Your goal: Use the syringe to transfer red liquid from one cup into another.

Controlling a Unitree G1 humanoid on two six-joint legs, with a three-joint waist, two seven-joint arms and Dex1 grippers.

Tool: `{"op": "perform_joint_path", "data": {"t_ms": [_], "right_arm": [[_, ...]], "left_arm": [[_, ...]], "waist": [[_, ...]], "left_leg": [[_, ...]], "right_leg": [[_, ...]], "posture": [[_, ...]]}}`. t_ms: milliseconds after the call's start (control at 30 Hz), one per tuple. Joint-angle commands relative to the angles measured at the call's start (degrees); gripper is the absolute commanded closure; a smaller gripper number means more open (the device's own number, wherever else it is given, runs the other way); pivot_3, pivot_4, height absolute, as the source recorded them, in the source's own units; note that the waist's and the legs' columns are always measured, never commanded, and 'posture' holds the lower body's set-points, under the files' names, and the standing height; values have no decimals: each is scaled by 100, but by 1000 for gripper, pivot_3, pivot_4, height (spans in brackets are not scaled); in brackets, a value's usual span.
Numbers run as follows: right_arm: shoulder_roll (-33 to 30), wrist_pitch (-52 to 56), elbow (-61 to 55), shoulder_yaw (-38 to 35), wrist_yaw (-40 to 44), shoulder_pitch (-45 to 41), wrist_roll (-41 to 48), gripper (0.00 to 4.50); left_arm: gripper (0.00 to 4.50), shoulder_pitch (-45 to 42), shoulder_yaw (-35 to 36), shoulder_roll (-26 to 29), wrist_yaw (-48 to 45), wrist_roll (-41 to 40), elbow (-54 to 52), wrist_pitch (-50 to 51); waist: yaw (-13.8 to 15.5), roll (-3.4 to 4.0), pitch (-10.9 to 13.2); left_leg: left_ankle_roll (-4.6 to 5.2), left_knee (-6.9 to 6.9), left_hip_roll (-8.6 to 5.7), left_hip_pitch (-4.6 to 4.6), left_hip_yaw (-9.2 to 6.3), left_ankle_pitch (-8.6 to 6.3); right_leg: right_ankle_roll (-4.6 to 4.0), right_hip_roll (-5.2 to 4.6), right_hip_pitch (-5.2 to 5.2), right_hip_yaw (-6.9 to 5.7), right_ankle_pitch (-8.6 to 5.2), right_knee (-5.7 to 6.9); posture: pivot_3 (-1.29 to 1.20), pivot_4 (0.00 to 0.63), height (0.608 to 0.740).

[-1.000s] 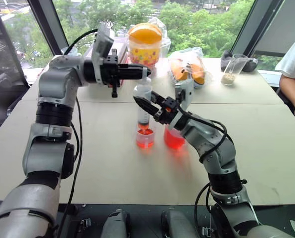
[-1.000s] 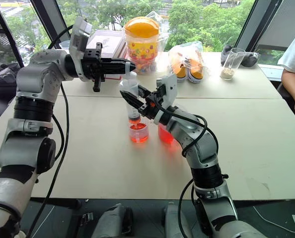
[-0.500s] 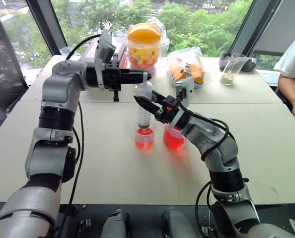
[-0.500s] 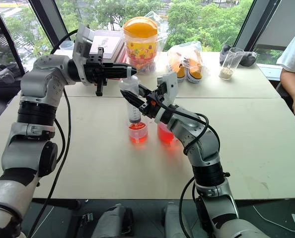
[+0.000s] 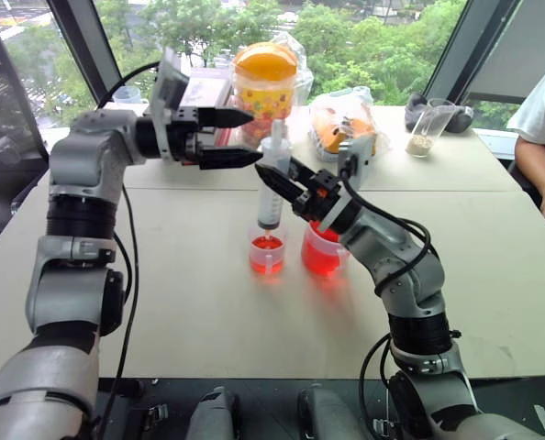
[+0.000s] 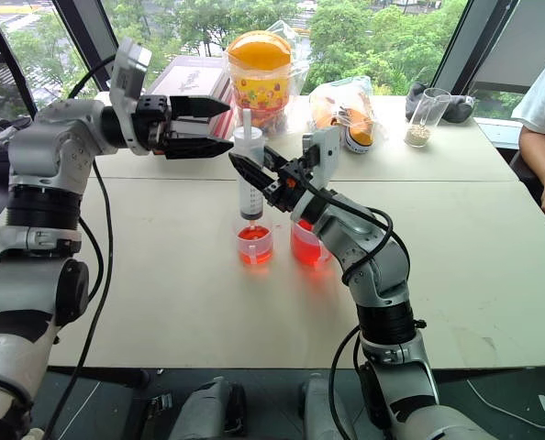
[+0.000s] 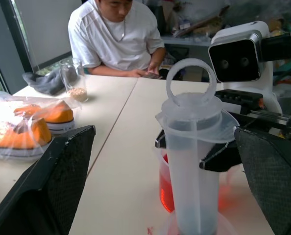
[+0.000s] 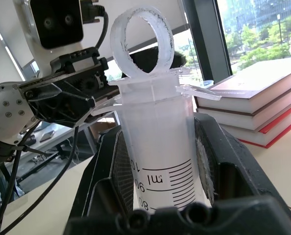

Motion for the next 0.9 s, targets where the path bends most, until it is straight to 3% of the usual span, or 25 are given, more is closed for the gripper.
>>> {"op": "perform_joint_path", "data": {"t_ms": [33,133,267,467,633,767,900], "right_arm": [[-2,-128,-249,-93,12,-76,80,3134],[-173,214,-245,-218,-187,-300,93,3134],[-480,1477,-65,-1315,-1172,-1419,976,3134],[-2448,3775,758,-2052,-1642,-2701,1075,3134],[-3884,4885,1447,-1760,-1033,-2422,921,3134],[-4337,5310,2099,-1372,-625,-1922,759,3134],[-4366,5278,2854,-983,-289,-1770,510,3134]], "left_arm": [[59,323,323,357,200,-171,-534,197],[59,604,399,414,377,-255,-809,291],[59,1027,179,353,441,-174,-1216,95],[59,1385,16,81,593,-270,-1644,155],[59,1629,-43,-81,690,-374,-1895,190],[59,1727,-67,-191,765,-466,-2040,244],[59,1804,-134,-233,813,-482,-2137,220]], "waist": [[-13,0,0],[6,0,0],[29,1,1],[66,-5,-3],[15,-3,-2],[-13,-3,-2],[-18,0,-2]], "left_leg": [[0,0,0,0,0,0],[0,-1,2,0,-3,0],[-1,5,0,-1,4,0],[2,-6,-3,-1,5,-2],[9,-16,-4,-4,13,-6],[11,-17,0,-2,10,-7],[11,-11,0,0,13,-6]], "right_leg": [[0,0,0,0,0,0],[0,1,-1,-2,0,2],[-2,-5,0,0,0,2],[-20,-16,2,-3,-9,-12],[-19,-15,-5,3,-9,-22],[-12,-6,-9,6,-4,-17],[-19,-6,-9,13,-8,-17]], "posture": [[0,150,740],[0,150,740],[0,150,740],[0,150,740],[0,150,740],[0,150,740],[0,150,740]]}}
